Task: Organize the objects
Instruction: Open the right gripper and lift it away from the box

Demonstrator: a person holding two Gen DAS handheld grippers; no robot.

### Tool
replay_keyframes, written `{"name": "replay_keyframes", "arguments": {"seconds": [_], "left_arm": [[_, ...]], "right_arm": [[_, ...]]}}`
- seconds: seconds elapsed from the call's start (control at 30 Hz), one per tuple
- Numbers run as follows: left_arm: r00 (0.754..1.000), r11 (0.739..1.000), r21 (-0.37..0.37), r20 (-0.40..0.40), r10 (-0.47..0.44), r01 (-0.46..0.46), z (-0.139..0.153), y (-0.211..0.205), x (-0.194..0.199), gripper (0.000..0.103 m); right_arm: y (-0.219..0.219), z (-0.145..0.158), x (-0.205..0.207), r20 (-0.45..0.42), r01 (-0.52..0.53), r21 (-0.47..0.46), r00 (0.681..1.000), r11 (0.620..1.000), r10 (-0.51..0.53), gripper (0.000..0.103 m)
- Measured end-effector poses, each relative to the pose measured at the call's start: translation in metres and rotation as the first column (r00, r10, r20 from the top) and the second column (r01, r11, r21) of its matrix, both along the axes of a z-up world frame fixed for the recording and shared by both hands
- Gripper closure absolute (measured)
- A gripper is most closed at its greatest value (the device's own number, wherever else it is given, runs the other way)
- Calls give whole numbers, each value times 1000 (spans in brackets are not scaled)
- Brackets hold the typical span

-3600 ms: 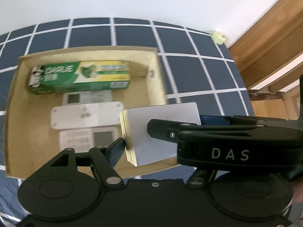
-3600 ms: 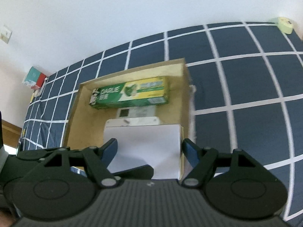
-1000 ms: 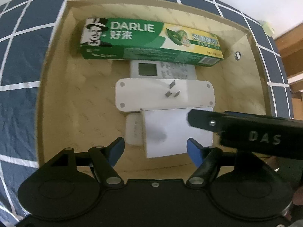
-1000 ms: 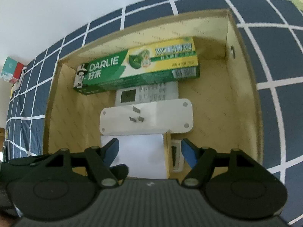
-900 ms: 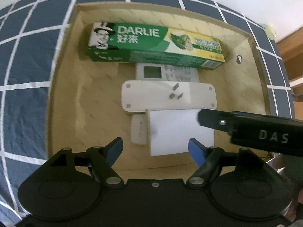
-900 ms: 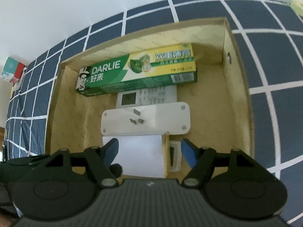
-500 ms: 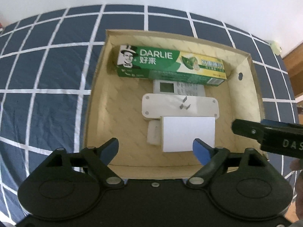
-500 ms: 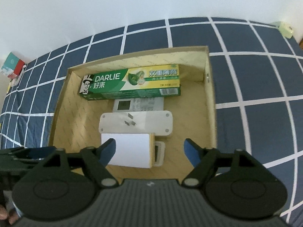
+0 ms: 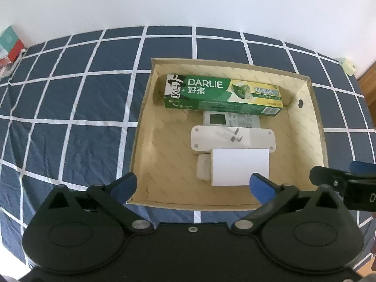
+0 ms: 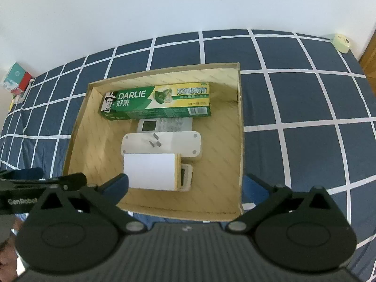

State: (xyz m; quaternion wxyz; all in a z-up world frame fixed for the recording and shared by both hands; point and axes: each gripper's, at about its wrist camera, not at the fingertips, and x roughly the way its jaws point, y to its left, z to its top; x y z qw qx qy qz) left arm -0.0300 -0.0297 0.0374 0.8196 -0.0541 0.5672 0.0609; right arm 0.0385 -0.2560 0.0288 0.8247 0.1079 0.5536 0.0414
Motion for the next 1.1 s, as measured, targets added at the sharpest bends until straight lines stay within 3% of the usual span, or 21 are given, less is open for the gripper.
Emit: {"name": "replay_keyframes", "arguments": {"seconds": [1.1], "left_arm": [[999,998,59,-32,27,-25,1,11,-3,0]], "right_arm": [[3,1,2,-38,-43,-19,998,999,42,0]]}}
